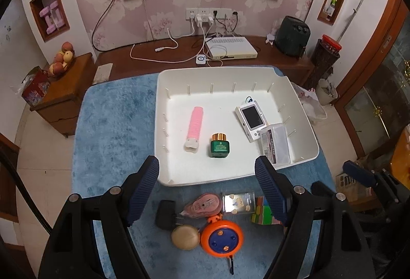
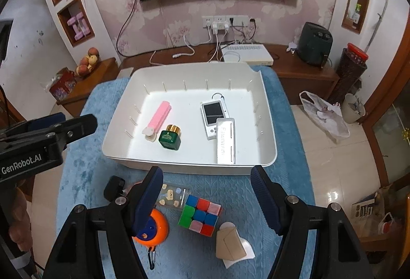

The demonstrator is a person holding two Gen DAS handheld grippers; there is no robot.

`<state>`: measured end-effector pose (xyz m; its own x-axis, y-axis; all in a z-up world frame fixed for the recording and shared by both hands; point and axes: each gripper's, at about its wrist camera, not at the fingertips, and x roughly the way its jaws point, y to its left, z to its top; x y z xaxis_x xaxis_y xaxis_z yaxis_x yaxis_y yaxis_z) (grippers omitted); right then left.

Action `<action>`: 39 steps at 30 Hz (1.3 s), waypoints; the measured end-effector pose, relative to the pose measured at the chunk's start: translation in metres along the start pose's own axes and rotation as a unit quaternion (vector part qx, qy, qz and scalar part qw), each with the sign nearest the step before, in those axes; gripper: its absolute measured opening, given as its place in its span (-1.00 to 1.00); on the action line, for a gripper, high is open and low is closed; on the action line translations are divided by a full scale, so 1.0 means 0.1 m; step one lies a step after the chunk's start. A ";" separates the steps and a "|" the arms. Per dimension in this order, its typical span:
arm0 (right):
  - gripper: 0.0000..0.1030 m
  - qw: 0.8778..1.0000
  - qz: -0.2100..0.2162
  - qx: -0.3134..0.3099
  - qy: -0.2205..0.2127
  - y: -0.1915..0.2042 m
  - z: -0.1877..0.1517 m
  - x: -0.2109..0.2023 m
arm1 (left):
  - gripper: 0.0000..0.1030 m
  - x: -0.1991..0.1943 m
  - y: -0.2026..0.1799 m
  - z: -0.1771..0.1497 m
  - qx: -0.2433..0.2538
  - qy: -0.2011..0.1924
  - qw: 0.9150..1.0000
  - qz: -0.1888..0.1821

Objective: Organize rigid objects
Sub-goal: 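Withdraw both tools from the bin toward the gold tin and cord reel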

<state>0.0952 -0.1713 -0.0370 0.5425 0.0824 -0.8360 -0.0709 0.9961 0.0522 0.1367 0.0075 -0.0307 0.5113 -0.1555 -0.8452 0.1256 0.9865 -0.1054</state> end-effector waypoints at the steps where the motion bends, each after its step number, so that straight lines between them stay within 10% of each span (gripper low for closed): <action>1: 0.39 1.000 0.001 0.001 -0.003 0.00 -0.01 -0.04 | 0.55 -0.05 0.03 -0.02 -0.002 -0.003 1.000 -0.001; 19: 0.39 0.999 0.012 0.036 -0.006 -0.05 -0.54 -0.40 | 0.55 -0.22 0.43 -0.72 -0.019 0.009 1.000 -0.003; 39: 0.39 0.992 0.070 -0.093 0.054 0.80 -1.49 0.44 | 0.55 0.52 0.67 -1.63 -0.035 0.102 0.994 -0.027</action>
<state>-0.0116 -0.0929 -0.1508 0.4248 0.2062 -0.8815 -0.2973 0.9515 0.0793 0.0334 0.0738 -0.1675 0.3220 -0.2012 -0.9251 0.0857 0.9793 -0.1832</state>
